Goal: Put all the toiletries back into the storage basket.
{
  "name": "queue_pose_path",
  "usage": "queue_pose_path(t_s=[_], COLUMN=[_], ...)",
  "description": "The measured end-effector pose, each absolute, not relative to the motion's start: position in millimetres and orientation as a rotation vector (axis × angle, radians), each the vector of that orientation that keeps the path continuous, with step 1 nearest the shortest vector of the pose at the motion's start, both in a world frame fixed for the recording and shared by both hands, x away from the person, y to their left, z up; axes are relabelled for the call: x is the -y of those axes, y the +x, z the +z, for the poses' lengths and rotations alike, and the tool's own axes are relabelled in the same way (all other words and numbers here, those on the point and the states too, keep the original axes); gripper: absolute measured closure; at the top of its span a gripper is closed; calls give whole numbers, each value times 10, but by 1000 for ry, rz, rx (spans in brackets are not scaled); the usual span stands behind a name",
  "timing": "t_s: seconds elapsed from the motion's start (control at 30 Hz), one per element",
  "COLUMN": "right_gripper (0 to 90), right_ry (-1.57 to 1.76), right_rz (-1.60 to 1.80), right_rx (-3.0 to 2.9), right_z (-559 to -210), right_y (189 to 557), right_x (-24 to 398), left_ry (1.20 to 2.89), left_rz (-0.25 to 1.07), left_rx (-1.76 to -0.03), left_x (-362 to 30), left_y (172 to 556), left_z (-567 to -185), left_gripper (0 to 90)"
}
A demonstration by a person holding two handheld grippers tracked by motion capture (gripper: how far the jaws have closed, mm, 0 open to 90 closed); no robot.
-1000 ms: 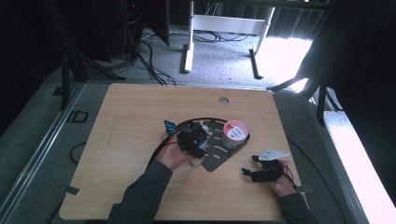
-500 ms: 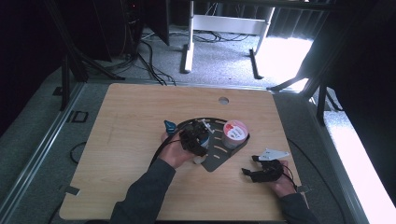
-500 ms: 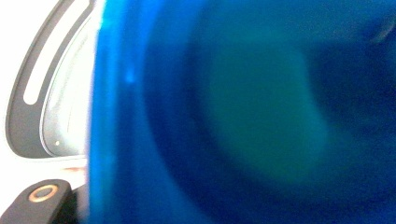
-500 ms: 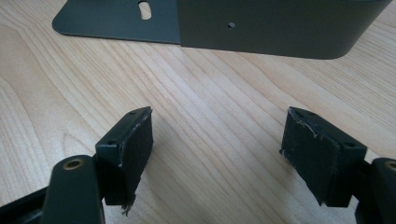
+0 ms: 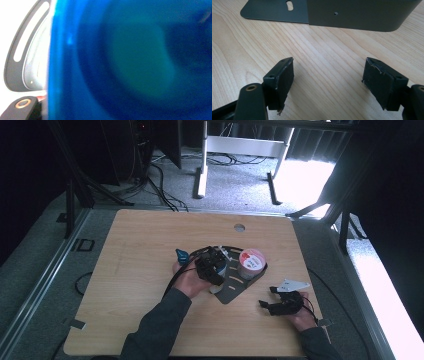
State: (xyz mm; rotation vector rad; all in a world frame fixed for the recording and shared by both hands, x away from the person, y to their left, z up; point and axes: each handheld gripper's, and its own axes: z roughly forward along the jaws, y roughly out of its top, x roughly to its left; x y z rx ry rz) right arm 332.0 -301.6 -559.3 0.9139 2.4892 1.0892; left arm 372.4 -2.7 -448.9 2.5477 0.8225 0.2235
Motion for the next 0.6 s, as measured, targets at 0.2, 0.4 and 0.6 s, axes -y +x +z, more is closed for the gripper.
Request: queue_pose_path(t_s=[0.2,0.4,0.6], right_gripper=[246,246,246], right_ry=[914,913,912], right_rz=[1090,1089,1089], right_rx=[-2489,-2490,-2491], right_z=[-5593,-5593,-5593], right_y=[3321,3320,3320], right_x=[3016,3016,3016], left_ry=[2542,2538,2532], left_rz=[224,221,230], left_rx=[-822,-831,-841], left_x=[51,74,112], left_y=[3747,3799,3807], left_z=[-4501,-4533,-4553], left_gripper=[549,549,549])
